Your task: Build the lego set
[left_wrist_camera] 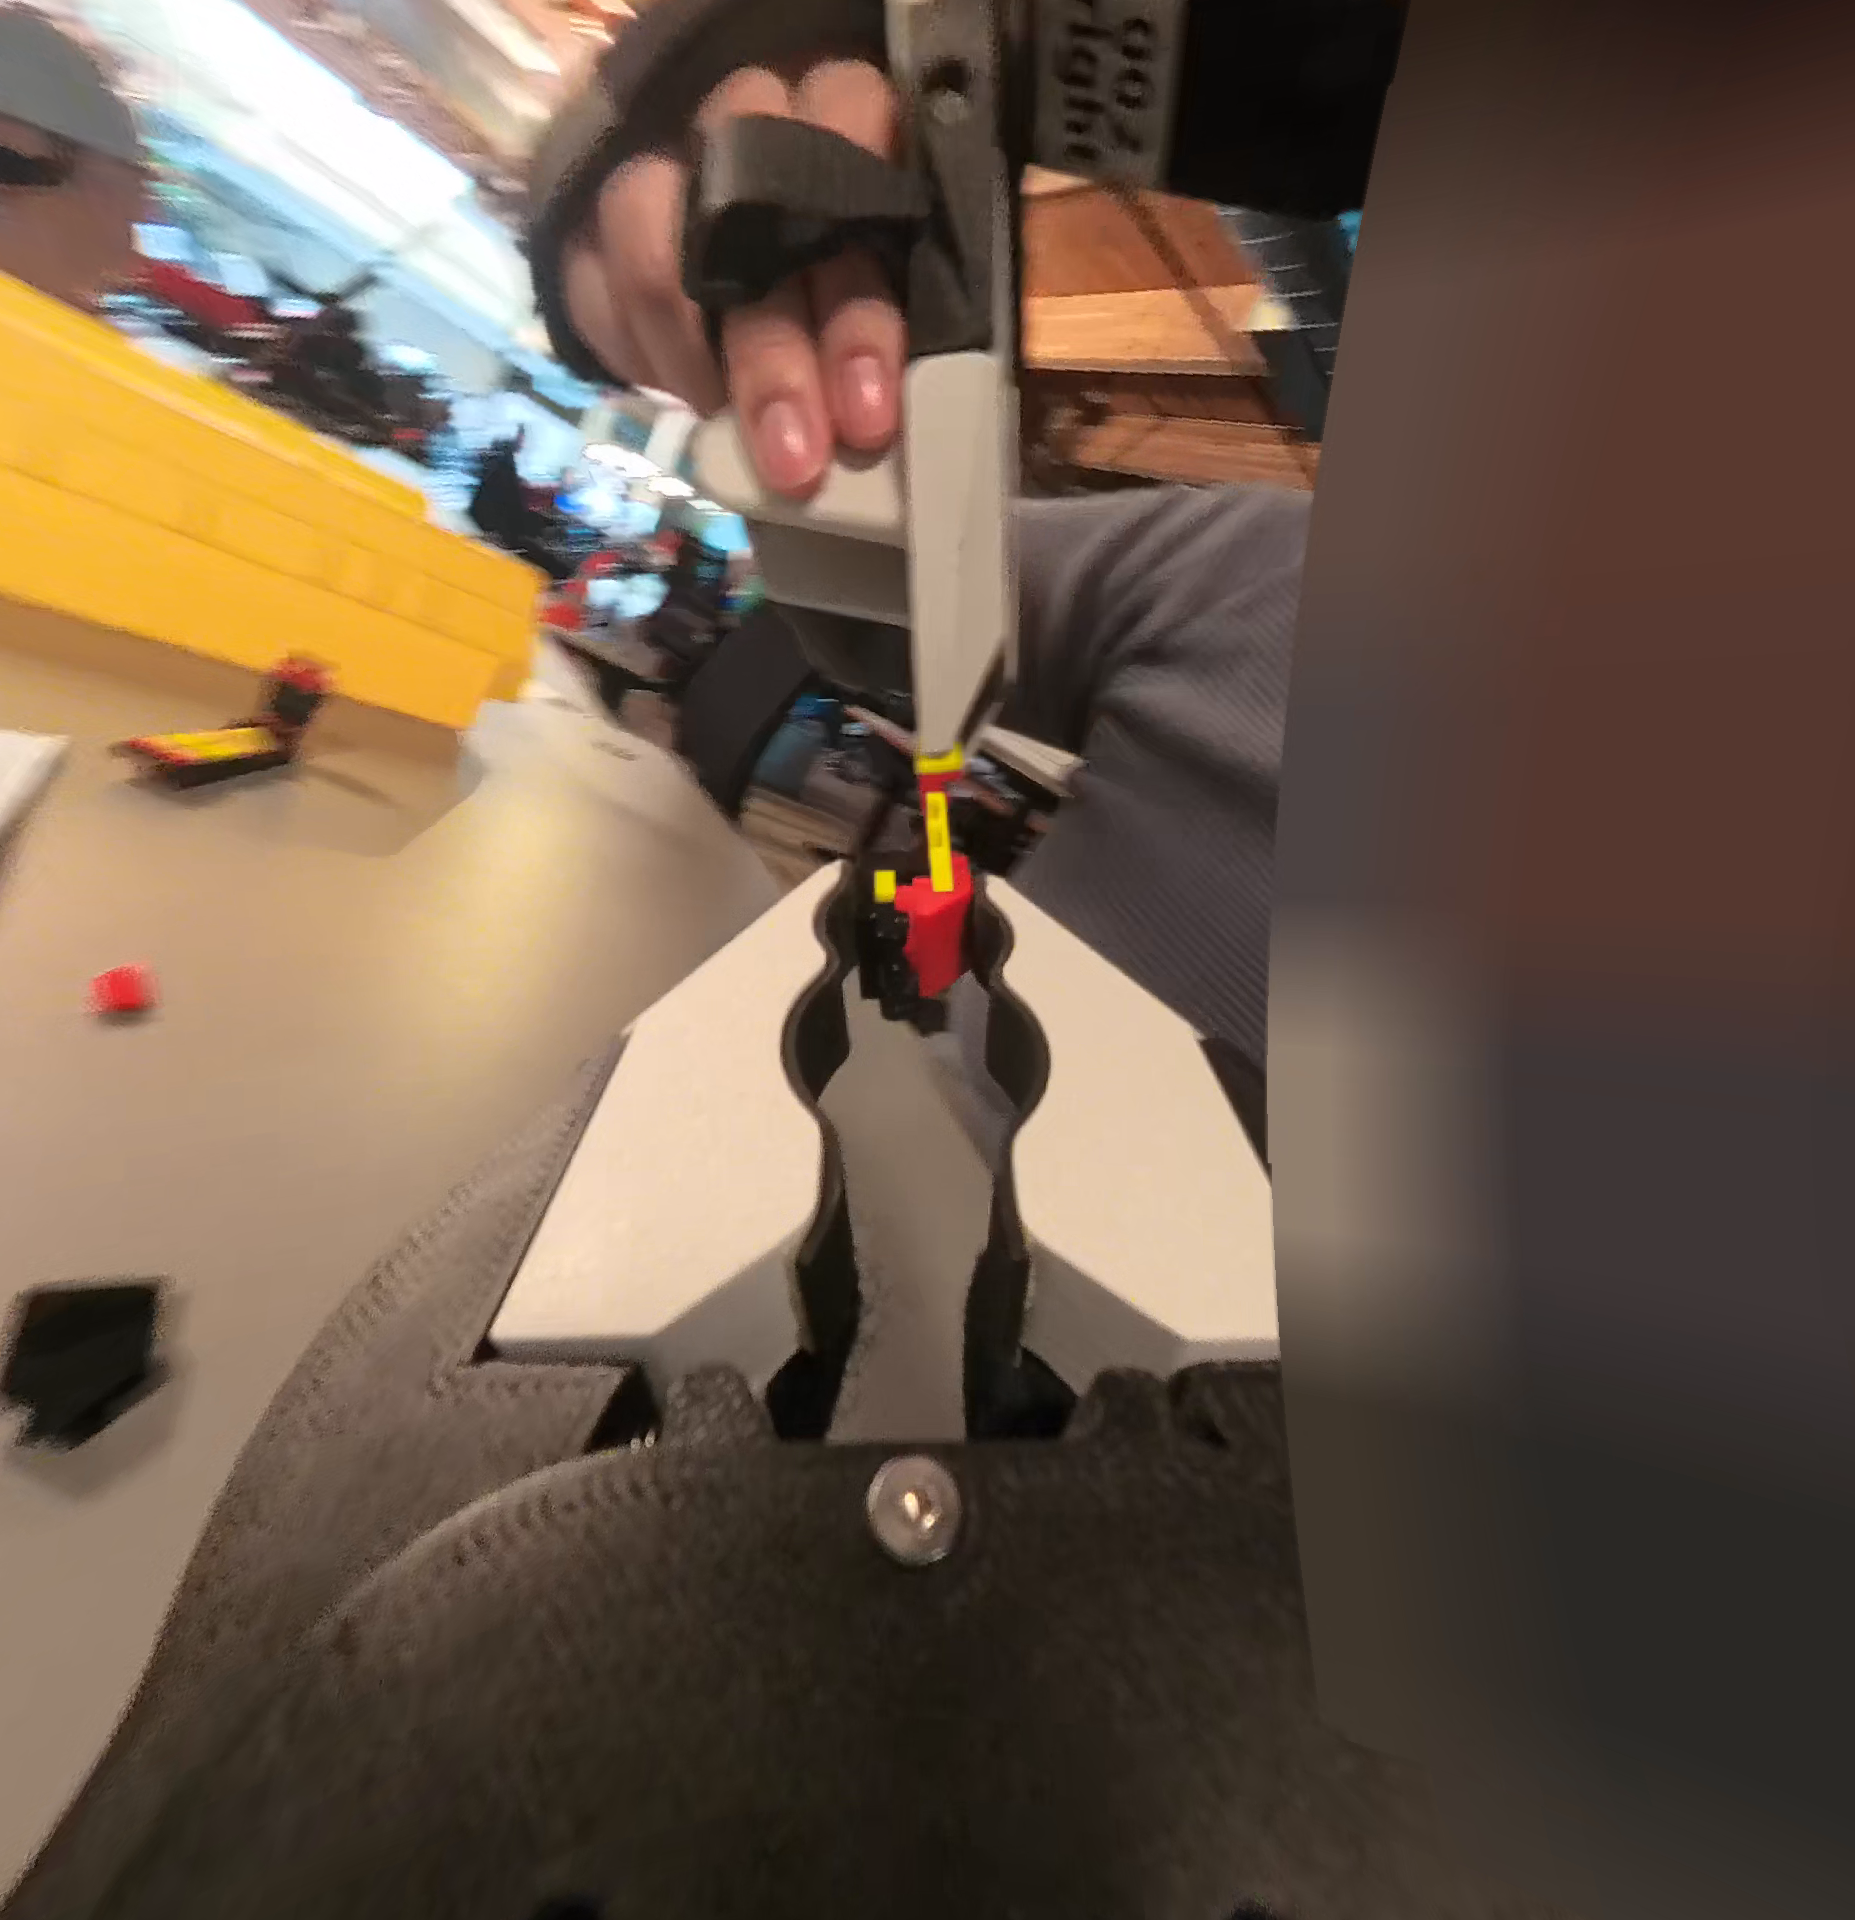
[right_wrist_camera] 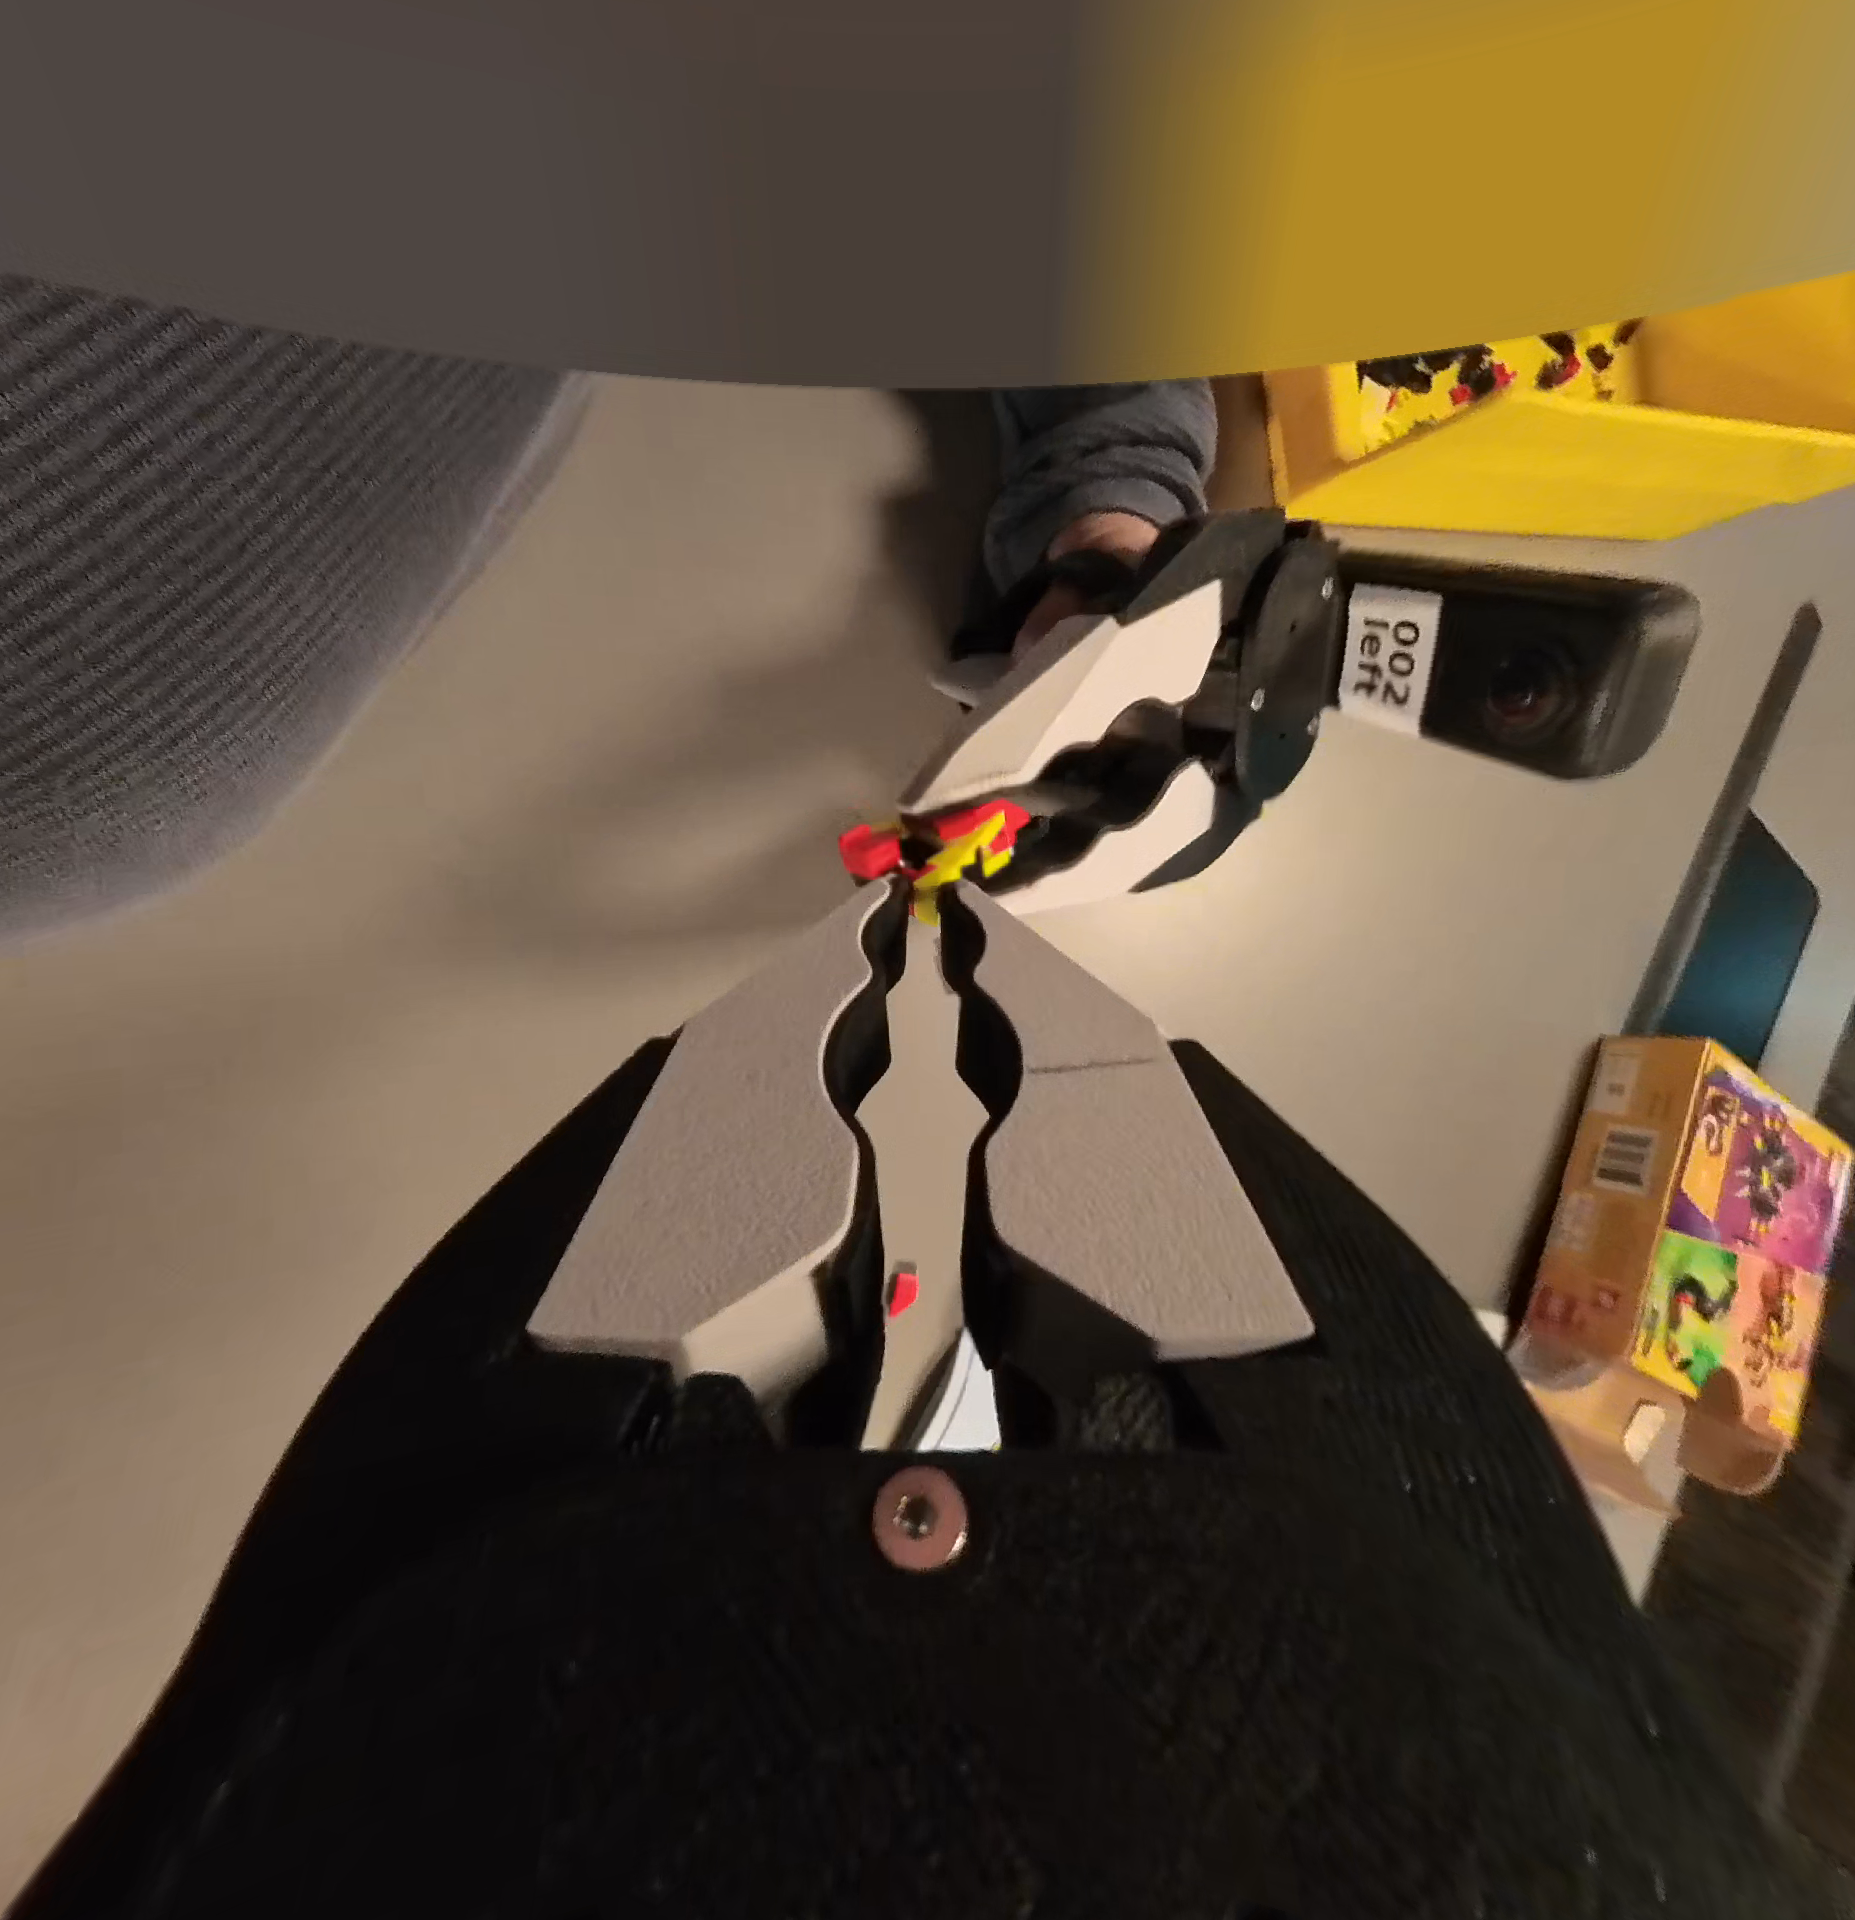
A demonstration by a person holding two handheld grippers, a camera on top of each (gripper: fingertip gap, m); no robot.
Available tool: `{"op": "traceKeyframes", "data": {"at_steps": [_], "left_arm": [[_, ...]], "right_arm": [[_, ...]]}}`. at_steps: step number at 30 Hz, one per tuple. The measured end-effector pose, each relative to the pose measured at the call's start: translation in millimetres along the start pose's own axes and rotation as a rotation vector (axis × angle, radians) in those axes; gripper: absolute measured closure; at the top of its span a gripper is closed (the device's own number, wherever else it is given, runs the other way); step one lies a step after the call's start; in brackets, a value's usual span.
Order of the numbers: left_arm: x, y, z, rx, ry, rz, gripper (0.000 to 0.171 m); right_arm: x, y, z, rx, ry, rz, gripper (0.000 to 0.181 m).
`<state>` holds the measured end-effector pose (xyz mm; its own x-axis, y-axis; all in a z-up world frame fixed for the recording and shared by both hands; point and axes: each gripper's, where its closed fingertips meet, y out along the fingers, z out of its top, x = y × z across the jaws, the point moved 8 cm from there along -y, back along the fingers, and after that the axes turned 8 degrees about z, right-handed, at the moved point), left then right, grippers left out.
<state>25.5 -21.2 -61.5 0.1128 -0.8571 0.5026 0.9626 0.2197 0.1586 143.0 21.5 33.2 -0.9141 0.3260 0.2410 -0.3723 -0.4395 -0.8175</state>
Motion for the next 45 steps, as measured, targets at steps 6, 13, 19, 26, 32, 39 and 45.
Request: {"op": "traceKeyframes", "data": {"at_steps": [6,13,19,26,32,39,45], "left_arm": [[-25,-13,7,-0.117,0.065,0.427,0.152],[-31,-2,-7,-0.357,0.304,0.678,0.152],[-34,9,-17,-0.49,0.471,0.788,0.151],[-43,25,-26,-0.61,0.513,0.856,0.151],[-46,25,-32,-0.672,0.491,0.903,0.151],[-33,30,-26,-0.557,0.621,1.034,0.125],[-4,58,-10,-0.202,0.602,0.95,0.143]], "right_arm": [[-17,4,-40,0.056,0.088,-0.172,0.177],[-36,27,-86,0.139,0.098,-0.454,0.177],[-35,36,-107,0.229,0.119,-0.612,0.178],[-42,33,-129,0.299,0.128,-0.721,0.178],[-50,31,-133,0.37,0.106,-0.777,0.178],[-55,33,-125,0.435,0.084,-0.767,0.178],[-62,32,-111,0.502,0.023,-0.782,0.178]]}}
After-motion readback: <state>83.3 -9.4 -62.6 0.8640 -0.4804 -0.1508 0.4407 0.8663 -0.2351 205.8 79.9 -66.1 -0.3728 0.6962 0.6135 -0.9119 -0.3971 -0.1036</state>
